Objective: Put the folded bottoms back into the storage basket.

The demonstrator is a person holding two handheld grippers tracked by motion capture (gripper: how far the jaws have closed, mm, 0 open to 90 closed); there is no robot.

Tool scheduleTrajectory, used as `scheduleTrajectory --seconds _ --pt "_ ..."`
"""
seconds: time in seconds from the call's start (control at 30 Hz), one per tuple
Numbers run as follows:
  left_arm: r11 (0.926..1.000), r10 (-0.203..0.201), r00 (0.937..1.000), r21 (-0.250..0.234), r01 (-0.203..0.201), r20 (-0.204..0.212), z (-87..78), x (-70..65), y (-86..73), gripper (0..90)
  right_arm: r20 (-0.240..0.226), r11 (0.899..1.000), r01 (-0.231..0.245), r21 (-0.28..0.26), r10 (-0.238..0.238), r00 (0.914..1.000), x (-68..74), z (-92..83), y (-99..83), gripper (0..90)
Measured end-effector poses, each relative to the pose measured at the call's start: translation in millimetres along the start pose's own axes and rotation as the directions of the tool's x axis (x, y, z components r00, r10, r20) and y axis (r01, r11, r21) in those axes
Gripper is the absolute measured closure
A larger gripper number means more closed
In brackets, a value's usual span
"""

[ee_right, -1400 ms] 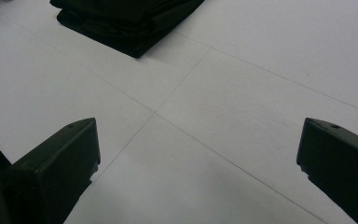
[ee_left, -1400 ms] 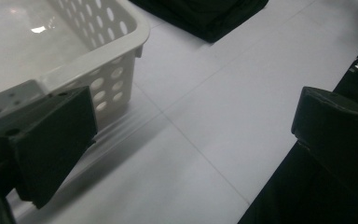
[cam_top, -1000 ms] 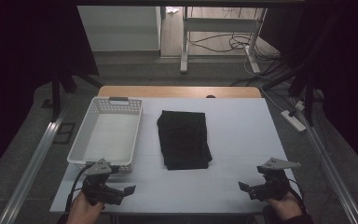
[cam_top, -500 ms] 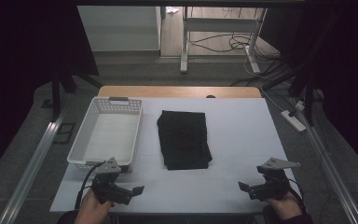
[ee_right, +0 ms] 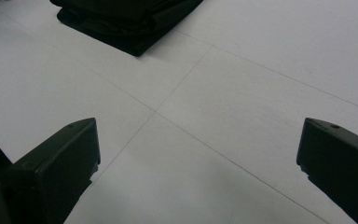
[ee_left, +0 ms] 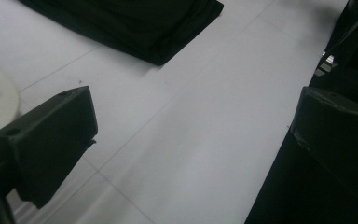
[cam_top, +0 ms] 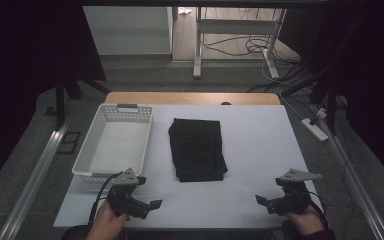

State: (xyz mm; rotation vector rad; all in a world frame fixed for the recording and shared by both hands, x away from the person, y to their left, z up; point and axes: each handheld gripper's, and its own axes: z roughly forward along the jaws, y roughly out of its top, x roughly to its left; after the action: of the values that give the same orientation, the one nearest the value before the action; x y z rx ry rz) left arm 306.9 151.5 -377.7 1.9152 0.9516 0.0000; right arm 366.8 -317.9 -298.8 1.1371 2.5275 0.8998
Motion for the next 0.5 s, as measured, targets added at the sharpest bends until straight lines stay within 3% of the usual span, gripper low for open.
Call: scheduleTrajectory --seconds 0.5 --pt "0.9999 0.005 0.999 -0.013 -0.004 0.044 19.3 -1.5 11.5 0.0 0.002 1.0 0.008 0.003 -0.008 1.0 0.3 0.0 0.1 0.0"
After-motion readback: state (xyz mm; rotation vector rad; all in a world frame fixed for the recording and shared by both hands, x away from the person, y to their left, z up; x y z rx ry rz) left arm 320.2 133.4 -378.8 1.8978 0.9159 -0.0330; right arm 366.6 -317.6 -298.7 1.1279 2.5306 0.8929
